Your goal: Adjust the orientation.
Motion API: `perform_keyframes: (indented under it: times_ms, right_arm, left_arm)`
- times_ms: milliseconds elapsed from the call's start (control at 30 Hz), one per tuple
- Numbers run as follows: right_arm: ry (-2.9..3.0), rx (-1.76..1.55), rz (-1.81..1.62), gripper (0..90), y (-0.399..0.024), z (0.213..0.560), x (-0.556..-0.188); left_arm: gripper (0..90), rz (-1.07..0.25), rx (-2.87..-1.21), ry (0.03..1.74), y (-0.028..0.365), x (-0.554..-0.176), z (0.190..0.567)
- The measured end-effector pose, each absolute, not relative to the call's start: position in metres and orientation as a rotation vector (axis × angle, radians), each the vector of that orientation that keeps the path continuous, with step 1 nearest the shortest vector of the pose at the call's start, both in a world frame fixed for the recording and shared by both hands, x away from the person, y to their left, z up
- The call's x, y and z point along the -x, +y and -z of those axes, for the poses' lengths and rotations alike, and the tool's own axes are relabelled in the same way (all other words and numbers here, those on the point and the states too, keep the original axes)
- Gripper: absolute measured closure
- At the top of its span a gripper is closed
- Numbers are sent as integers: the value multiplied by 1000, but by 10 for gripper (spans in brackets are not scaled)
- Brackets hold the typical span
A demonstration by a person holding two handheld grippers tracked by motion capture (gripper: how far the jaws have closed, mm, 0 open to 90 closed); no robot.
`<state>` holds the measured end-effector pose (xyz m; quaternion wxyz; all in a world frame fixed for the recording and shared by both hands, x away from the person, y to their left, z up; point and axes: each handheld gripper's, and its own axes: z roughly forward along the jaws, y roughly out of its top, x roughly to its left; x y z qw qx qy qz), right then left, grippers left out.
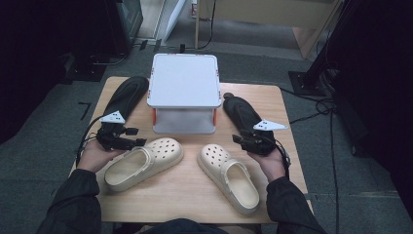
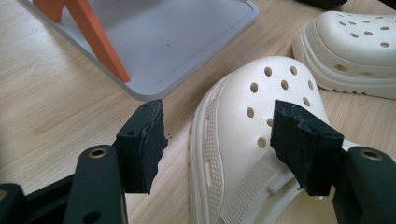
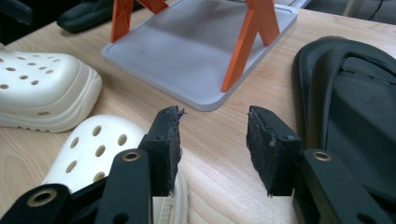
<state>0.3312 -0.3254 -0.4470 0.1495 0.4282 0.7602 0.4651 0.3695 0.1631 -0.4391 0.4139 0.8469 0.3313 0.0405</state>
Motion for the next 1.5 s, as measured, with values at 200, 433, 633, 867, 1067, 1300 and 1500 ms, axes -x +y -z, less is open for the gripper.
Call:
perform_keyframes:
  times_ms: [200, 433, 633, 867, 1067, 1300, 1500]
  right_arm:
    - [2203, -1212, -1323, 535, -325, 449, -331]
    - [2228, -1212, -1352, 570, -323, 451, -333]
    - [2259, -1232, -1339, 538, -319, 452, -337]
    - [2298, -1207, -1313, 513, -311, 454, -347]
    - [2299, -1200, -1325, 497, -304, 453, -355]
    - [2310, -1204, -1335, 496, -297, 453, -363]
    - [2322, -1190, -1355, 496, -292, 452, -368]
  left_arm:
    - [353, -111, -2129, 832, 163, -369, 439]
    - [352, -130, -2117, 846, 169, -368, 438]
    - [353, -129, -2106, 826, 173, -362, 437]
    - [352, -129, -2079, 848, 181, -352, 435]
    - [357, -122, -2092, 848, 187, -339, 436]
    - [354, -110, -2110, 835, 183, -332, 442]
    - [347, -110, -2137, 826, 179, -331, 450]
